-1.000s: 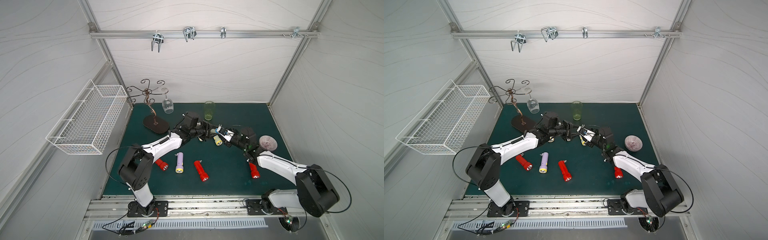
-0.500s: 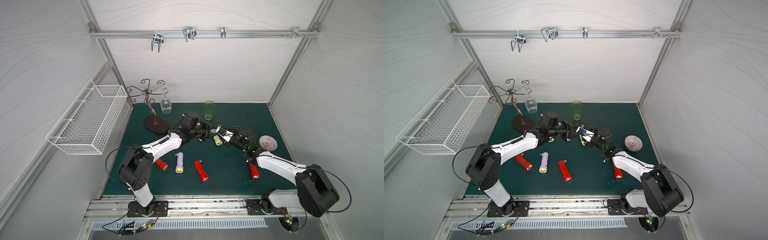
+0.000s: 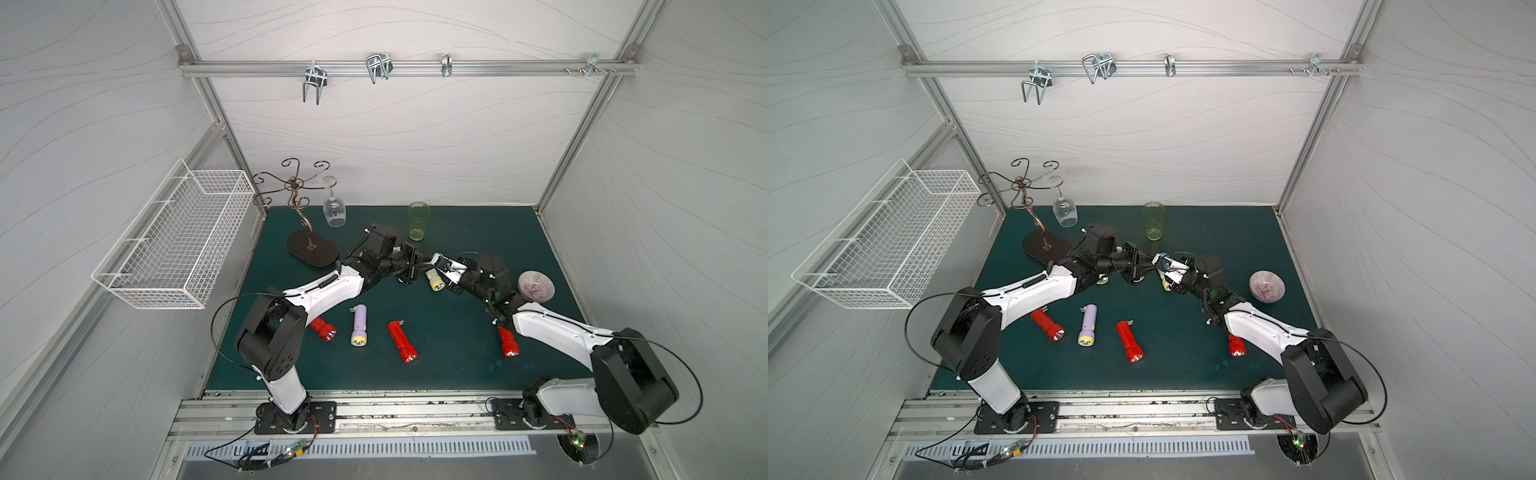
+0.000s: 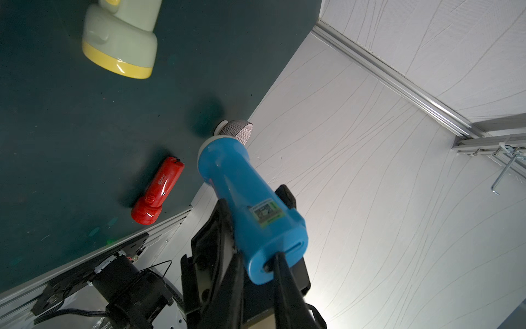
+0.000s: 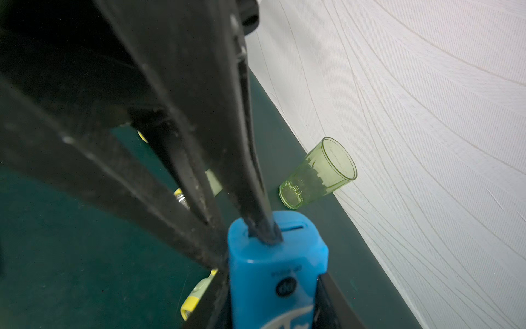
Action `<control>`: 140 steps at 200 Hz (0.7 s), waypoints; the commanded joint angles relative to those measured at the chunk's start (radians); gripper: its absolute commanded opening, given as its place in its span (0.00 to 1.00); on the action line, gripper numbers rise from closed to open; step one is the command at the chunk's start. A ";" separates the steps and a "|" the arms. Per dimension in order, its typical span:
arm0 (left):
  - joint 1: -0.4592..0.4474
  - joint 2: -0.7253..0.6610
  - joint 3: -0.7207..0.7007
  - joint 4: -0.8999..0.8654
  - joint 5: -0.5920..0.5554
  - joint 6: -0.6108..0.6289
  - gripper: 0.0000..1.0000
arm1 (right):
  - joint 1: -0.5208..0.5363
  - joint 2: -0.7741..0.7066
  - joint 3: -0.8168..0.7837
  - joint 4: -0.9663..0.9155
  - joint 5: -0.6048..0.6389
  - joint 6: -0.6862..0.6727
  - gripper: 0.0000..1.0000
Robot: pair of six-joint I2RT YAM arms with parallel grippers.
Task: Close the plug at the bottom of the flashlight
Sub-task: Close the plug of the flashlight.
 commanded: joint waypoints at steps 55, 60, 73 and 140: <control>0.018 -0.018 -0.004 0.031 0.010 0.050 0.15 | 0.049 -0.008 0.023 0.095 0.023 0.122 0.00; 0.024 -0.024 -0.007 0.023 0.008 0.064 0.15 | 0.049 -0.010 0.019 0.094 0.038 0.130 0.00; 0.039 -0.038 -0.014 0.013 0.004 0.098 0.15 | 0.049 -0.012 0.014 0.078 0.083 0.148 0.00; 0.148 -0.101 -0.016 -0.148 -0.038 0.446 0.19 | 0.042 -0.026 0.061 -0.144 0.252 0.266 0.00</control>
